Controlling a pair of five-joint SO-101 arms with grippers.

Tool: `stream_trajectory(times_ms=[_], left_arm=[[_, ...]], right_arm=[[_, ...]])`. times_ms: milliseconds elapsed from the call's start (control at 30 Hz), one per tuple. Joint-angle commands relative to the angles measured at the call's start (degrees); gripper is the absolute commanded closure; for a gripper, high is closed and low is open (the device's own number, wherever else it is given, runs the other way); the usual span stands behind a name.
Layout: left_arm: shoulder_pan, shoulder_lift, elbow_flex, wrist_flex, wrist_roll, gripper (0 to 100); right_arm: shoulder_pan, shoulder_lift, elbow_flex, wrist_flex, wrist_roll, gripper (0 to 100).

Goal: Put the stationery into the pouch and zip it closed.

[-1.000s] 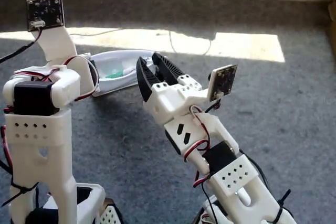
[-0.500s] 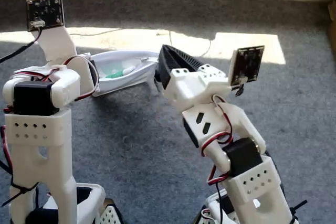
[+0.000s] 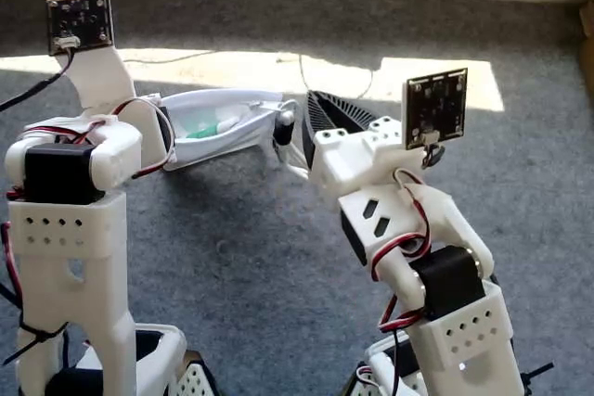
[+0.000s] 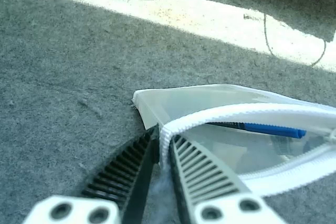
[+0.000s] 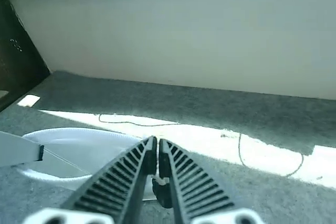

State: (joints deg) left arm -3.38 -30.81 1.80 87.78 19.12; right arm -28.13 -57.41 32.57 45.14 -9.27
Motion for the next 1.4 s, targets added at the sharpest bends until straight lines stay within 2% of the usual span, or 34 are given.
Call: stream_trajectory(times_ms=[0, 300, 600, 700, 900, 1067, 1367], left_arm=[[-0.66, -1.36, -0.4, 0.0, -0.44, 99], [-0.66, -1.36, -0.4, 0.09, -0.44, 99], [-0.66, -1.36, -0.4, 0.0, -0.44, 99], [-0.66, -1.36, -0.4, -0.18, -0.44, 99], [-0.66, -1.36, -0.4, -0.35, -0.44, 99], [-0.66, -1.36, -0.4, -0.35, -0.44, 99], [-0.66, -1.36, -0.4, -0.35, -0.44, 99]], right_arm=[[0.48, -1.71, -2.51, 1.63, 0.88, 99.3], [0.48, -1.71, -0.31, 1.8, 0.88, 99.3], [0.4, -1.45, 1.36, 6.37, 0.88, 99.1], [0.31, -1.27, 4.44, 6.11, 0.97, 92.6], [-1.98, -1.19, 15.16, -4.79, 0.97, 77.5], [-7.34, -1.19, 21.49, -12.7, 9.32, 77.0], [-8.57, 0.57, 22.55, -21.67, 10.55, 77.0]])
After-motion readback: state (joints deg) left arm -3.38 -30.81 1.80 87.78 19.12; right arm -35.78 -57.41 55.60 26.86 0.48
